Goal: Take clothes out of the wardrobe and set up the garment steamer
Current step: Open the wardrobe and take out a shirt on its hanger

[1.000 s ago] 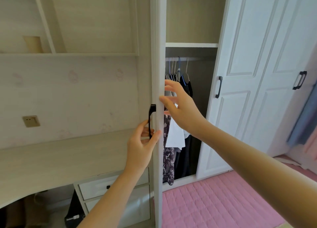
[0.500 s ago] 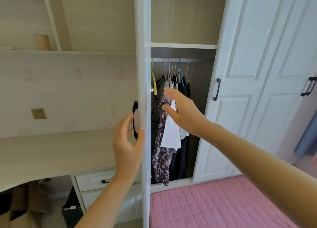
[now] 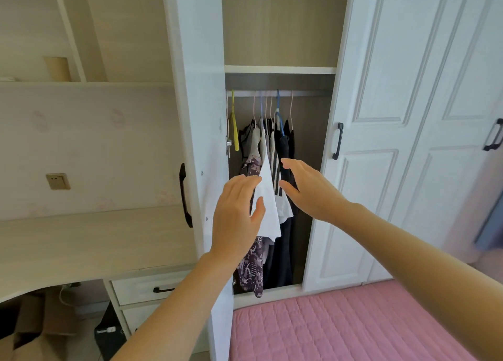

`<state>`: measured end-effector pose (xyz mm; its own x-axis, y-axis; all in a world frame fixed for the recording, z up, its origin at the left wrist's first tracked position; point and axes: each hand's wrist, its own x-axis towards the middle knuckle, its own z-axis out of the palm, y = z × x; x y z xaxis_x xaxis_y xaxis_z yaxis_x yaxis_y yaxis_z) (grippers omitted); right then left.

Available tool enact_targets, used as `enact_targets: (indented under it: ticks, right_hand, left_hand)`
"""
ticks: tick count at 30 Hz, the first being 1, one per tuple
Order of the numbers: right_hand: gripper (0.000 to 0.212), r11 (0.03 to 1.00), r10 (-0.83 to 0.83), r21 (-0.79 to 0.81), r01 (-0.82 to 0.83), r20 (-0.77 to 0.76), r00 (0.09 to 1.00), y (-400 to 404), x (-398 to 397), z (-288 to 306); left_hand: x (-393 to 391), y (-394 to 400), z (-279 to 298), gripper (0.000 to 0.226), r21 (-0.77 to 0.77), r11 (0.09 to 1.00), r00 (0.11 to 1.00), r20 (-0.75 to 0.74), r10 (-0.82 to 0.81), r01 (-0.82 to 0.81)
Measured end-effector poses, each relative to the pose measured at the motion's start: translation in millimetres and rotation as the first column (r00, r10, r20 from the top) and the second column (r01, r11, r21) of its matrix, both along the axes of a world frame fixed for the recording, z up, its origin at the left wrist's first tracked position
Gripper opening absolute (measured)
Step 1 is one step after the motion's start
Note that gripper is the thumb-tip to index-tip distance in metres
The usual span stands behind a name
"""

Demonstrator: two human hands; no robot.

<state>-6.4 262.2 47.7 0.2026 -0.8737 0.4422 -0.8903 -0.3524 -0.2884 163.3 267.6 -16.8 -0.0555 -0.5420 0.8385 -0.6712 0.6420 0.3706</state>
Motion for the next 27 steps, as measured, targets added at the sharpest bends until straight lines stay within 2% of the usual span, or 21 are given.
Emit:
enact_targets:
  ticks: [6, 9, 12, 16, 21, 27]
  right_hand:
    - [0.053, 0.998, -0.048, 0.026, 0.049, -0.040, 0.998, -43, -9, 1]
    - [0.052, 0.996, -0.073, 0.043, 0.074, -0.024, 0.997, -72, -13, 2]
    - [0.052, 0.995, -0.080, 0.062, 0.083, -0.047, 0.996, -104, -17, 2]
    - [0.050, 0.995, -0.078, 0.061, 0.082, -0.052, 0.996, -154, -21, 5]
    - [0.042, 0.995, -0.078, 0.066, 0.079, -0.024, 0.997, -223, -20, -4]
    - [0.044, 0.995, -0.059, 0.082, 0.055, 0.042, 0.997, -295, -16, -21]
  left_hand:
    - [-19, -72, 4, 0.043, 0.120, 0.980, 0.976, 0.169, 0.139, -0.161]
    - [-31, -109, 12, 0.043, 0.168, 0.970, 0.963, 0.232, 0.137, -0.178]
    - [-42, -148, 16, 0.038, 0.255, 0.947, 0.971, 0.184, 0.151, -0.195]
    - [-57, -199, 20, 0.037, 0.299, 0.927, 0.967, 0.185, 0.178, -0.227]
    - [-66, -257, 24, 0.038, 0.380, 0.886, 0.961, 0.183, 0.208, -0.264]
    - [-67, -314, 3, 0.034, 0.476, 0.831, 0.958, 0.142, 0.249, -0.287]
